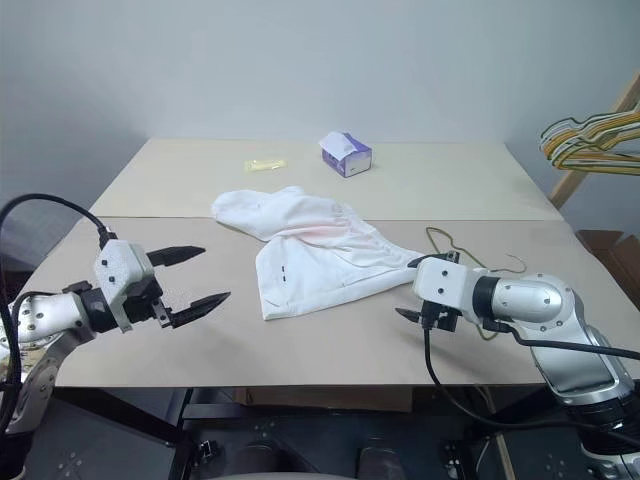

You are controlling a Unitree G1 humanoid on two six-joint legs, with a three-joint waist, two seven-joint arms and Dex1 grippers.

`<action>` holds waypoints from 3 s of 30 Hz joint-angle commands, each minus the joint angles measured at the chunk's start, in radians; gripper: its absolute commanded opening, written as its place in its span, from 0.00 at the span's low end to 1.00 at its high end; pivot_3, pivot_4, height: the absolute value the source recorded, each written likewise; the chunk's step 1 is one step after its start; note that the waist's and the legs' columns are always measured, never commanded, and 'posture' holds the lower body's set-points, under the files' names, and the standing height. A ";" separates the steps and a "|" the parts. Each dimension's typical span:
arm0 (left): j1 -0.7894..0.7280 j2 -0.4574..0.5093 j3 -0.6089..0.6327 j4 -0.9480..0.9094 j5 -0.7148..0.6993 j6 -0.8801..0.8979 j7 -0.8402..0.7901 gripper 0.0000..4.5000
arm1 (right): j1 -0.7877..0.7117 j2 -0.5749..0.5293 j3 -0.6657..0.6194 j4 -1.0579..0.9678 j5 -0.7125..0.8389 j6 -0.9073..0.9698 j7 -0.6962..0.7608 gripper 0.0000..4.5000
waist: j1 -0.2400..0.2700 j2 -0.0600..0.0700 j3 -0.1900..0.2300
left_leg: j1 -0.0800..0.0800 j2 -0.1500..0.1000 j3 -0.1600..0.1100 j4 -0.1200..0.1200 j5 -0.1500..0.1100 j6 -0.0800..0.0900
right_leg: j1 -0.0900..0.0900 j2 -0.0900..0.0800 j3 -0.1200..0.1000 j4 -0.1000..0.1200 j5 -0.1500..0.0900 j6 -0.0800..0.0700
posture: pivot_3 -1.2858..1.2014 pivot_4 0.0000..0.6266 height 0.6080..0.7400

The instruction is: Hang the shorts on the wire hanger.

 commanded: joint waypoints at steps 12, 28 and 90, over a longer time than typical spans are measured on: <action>-0.032 0.026 -0.016 -0.025 0.015 0.019 0.009 1.00 | 0.003 -0.004 -0.044 -0.035 -0.003 -0.006 -0.025 1.00 | -0.002 0.000 0.000 | 0.000 0.000 0.000 0.000 0.000 0.000 | 0.000 0.000 0.000 0.000 0.000 -0.001 | 0.55 0.00 1.00; -0.199 0.093 -0.227 0.257 0.108 -0.047 -0.242 1.00 | 0.136 -0.009 -0.132 -0.235 0.025 0.226 -0.087 1.00 | -0.046 0.000 0.000 | 0.000 -0.001 0.001 0.000 0.000 0.000 | 0.001 -0.001 0.000 0.000 -0.003 -0.002 | 0.49 0.00 1.00; -0.033 0.317 -0.072 0.288 0.275 -0.267 -0.350 0.00 | -0.244 0.154 0.356 0.409 -0.416 -0.475 -0.205 1.00 | -0.104 0.002 0.002 | -0.001 0.001 0.002 -0.001 0.000 0.000 | -0.004 0.000 0.002 0.002 0.004 -0.002 | 0.53 0.00 1.00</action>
